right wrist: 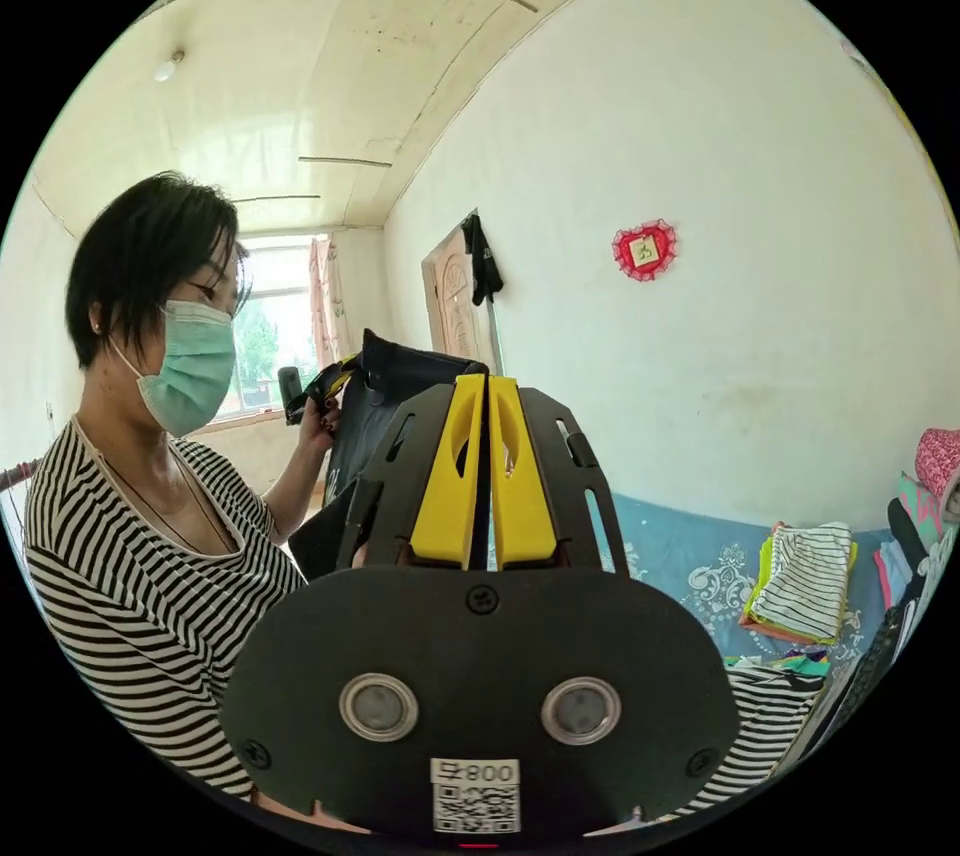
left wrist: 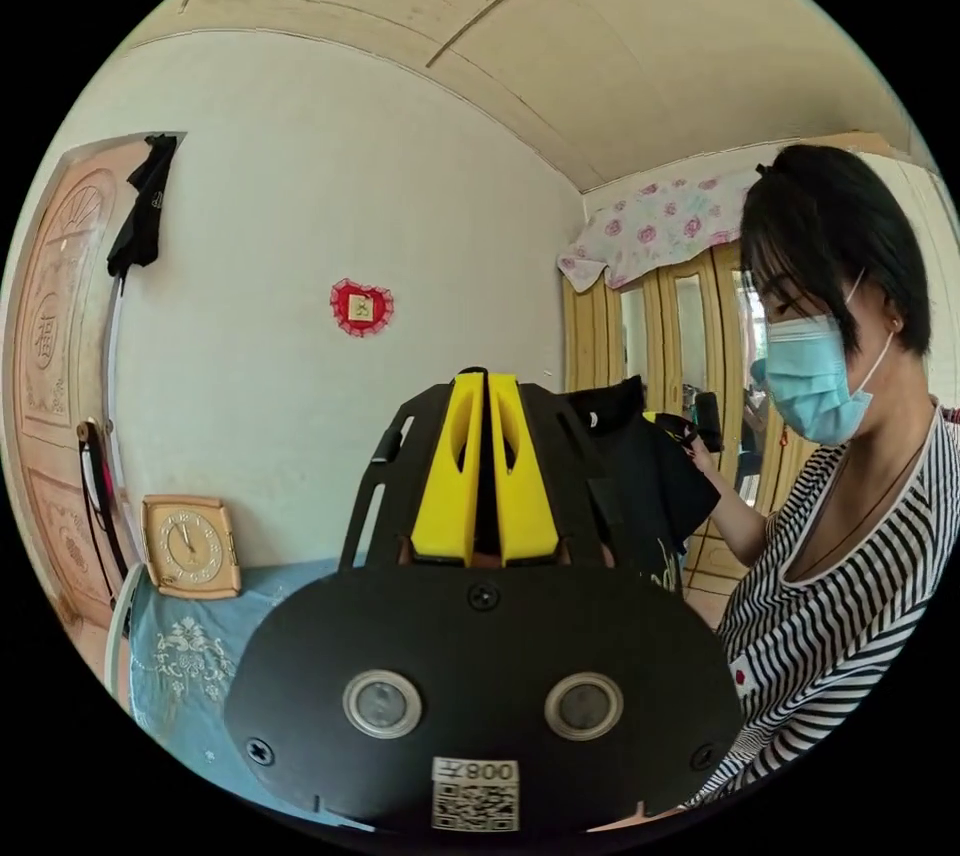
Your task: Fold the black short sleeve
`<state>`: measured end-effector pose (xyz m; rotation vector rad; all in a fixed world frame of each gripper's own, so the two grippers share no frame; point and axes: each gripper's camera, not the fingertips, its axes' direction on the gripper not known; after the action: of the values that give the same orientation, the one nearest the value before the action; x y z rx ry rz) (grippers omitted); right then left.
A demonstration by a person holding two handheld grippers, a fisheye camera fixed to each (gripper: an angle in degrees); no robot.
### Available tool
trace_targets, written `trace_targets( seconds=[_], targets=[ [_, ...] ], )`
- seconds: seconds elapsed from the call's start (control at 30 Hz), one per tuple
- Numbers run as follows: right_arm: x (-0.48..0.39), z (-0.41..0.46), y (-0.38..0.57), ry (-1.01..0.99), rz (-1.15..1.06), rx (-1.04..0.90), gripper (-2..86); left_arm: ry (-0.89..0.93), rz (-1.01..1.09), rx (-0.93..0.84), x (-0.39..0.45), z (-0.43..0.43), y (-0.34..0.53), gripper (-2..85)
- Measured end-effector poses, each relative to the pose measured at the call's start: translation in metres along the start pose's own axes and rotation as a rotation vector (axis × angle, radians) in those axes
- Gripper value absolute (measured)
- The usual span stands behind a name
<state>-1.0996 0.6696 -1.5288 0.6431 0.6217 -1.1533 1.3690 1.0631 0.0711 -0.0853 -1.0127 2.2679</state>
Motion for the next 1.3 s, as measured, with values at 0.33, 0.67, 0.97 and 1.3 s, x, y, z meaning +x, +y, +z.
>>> trace_targets(
  seconds=[0.33,0.67,0.97,1.3],
  targets=[
    [0.236,0.429,0.044,0.107,0.273,-0.459,0.4,-0.191,-0.368,-0.439,-0.218,0.223,0.228,1.8],
    [0.36,0.689,0.221,0.291,0.578,-0.813,1.1,-0.23,-0.799,-0.746,-0.317,0.3,0.563,4.6],
    [0.209,0.82,0.299,0.277,0.318,-0.942,6.1,-0.356,-1.015,-0.773,-0.293,0.213,0.733,10.5],
    [0.124,0.984,0.347,0.368,0.175,-1.069,7.1,-0.479,-1.136,-0.82,-0.272,0.258,0.856,8.5]
  ],
)
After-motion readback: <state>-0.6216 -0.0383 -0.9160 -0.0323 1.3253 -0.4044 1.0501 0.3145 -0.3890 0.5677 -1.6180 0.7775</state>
